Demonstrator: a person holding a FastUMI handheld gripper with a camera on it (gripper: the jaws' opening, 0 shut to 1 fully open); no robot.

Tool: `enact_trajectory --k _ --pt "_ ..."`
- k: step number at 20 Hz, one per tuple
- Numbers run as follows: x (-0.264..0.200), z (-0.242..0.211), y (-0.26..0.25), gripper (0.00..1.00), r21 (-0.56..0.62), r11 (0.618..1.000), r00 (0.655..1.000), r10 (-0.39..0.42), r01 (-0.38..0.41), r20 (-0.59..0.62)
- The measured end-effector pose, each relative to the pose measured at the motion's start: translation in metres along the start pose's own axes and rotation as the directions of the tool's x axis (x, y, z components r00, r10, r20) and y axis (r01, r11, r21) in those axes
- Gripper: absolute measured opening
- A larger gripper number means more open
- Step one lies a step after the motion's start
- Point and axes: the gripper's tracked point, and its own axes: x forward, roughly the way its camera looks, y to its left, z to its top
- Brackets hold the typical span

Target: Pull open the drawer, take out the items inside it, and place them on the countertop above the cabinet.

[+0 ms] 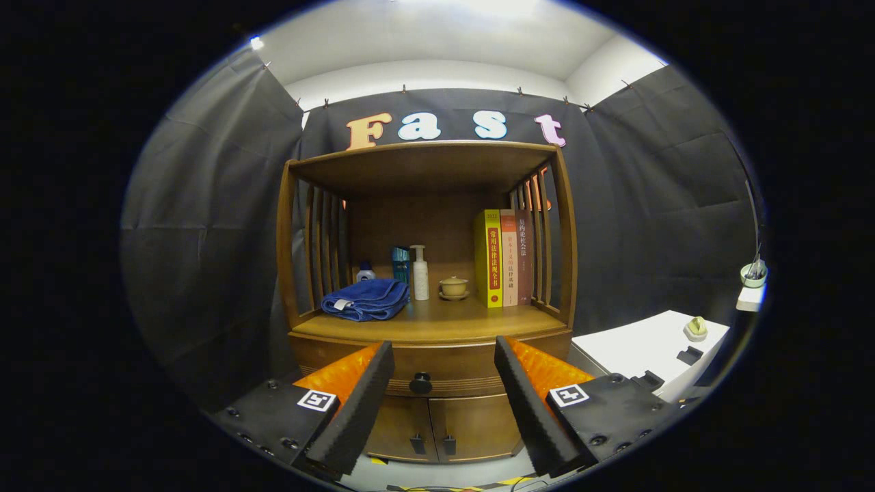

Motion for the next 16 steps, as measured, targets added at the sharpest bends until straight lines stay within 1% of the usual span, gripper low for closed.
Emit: enact_trajectory --k 3,5,10,16 --pt "0.006 -0.006 0.005 0.98 -0.008 1.0 1.0 0.009 -0.009 -0.011" --pt "0.016 -0.019 0.007 0.98 -0.018 1.0 0.999 0.013 -0.014 -0.034" --pt "0.053 -0.068 0.019 0.98 -0.004 0.999 0.992 0.035 -0.036 -0.119" --pt "0.105 -0.127 0.034 0.98 0.007 0.999 0.974 0.048 -0.047 -0.22"
